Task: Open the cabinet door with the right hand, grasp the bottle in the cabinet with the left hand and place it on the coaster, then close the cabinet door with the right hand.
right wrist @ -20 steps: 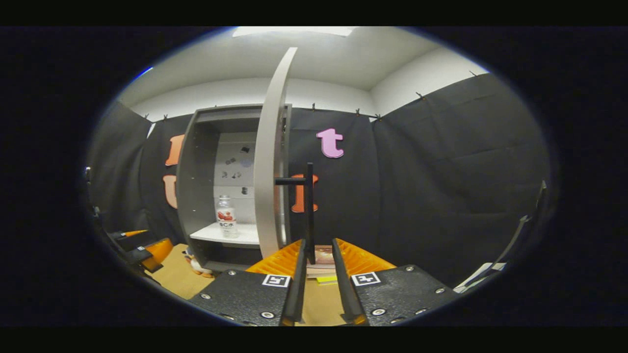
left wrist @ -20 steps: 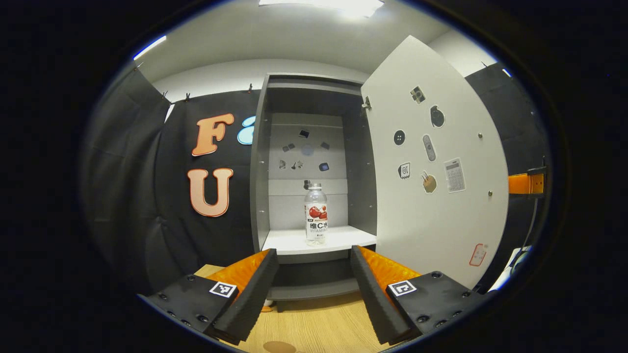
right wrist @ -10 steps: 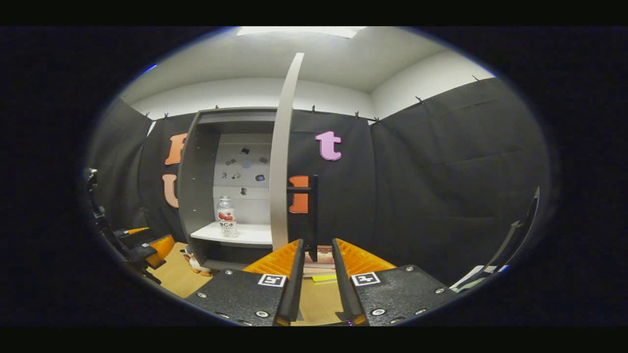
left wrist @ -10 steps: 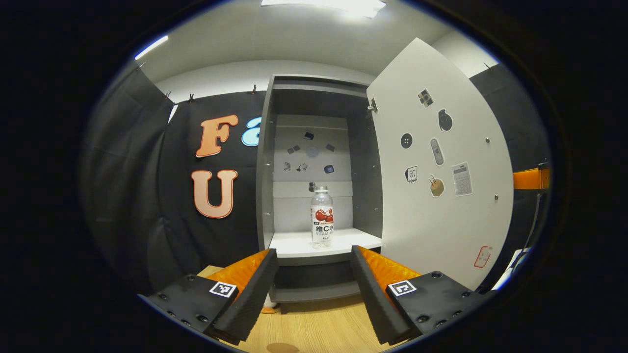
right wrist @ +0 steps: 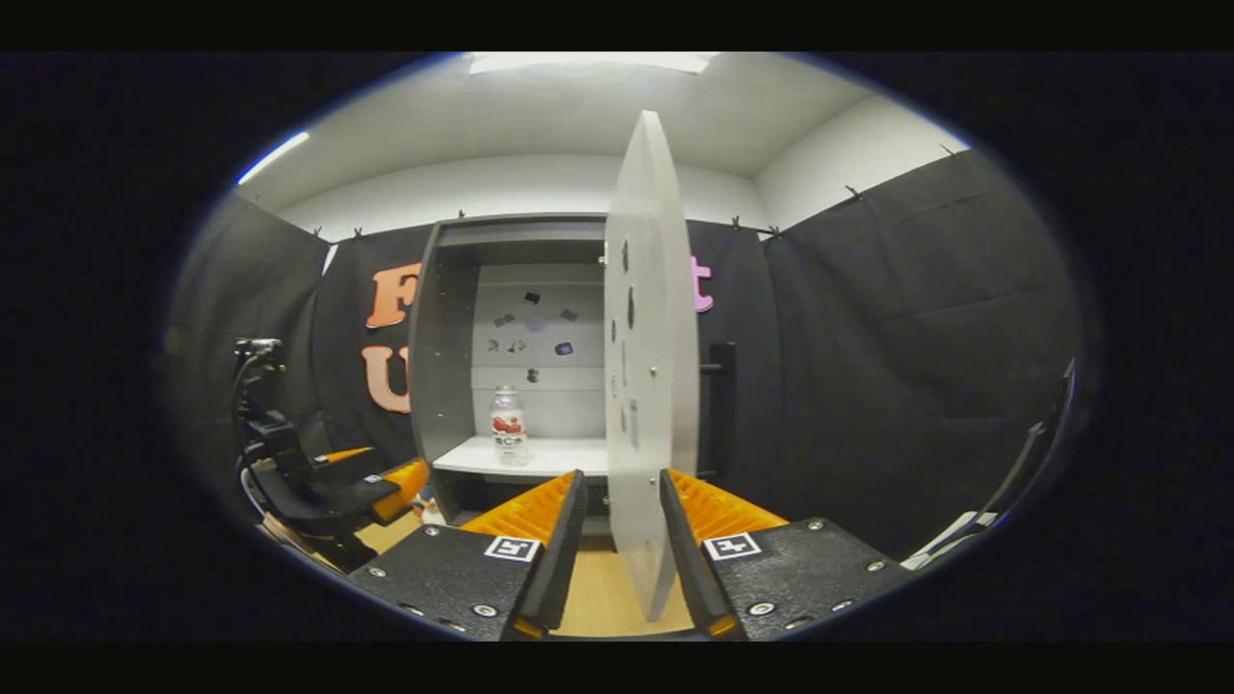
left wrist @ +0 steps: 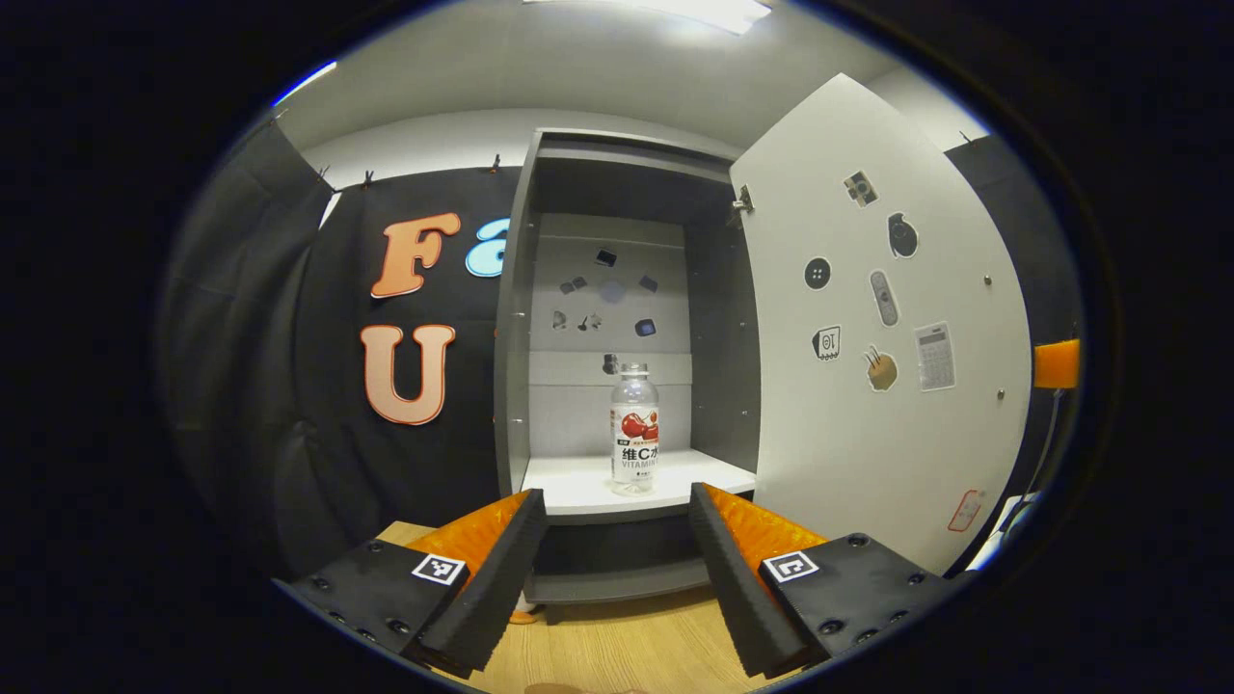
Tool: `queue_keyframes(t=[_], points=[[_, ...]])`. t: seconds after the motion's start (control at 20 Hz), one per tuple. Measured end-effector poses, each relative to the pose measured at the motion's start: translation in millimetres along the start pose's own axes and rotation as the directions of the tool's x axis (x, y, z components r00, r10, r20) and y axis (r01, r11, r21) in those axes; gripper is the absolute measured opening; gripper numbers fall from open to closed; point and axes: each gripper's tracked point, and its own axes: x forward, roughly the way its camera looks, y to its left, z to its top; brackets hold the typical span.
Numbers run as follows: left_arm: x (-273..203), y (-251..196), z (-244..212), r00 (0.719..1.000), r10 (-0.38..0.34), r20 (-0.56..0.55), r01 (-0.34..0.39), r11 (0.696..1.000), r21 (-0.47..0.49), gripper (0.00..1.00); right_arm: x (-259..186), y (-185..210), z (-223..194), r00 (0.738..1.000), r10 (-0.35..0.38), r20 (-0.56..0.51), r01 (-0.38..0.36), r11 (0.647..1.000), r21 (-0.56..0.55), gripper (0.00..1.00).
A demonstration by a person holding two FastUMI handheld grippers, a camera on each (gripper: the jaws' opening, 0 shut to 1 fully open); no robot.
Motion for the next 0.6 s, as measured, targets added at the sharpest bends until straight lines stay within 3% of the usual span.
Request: queue_keyframes(t=[0.45,0.6], points=[[116,6,-7,0.994,-0.11,0.014,0.111,0.993,-0.028,0.96,74,66,-18,1.0,-0.013,0.007,0.014,0.999,-0.035,0.63],[153,1,-10,0.988,-0.151,0.016,0.152,0.988,-0.04,0.96,98,79,-20,0.999,-0.029,0.025,0.03,0.999,-0.025,0.78]])
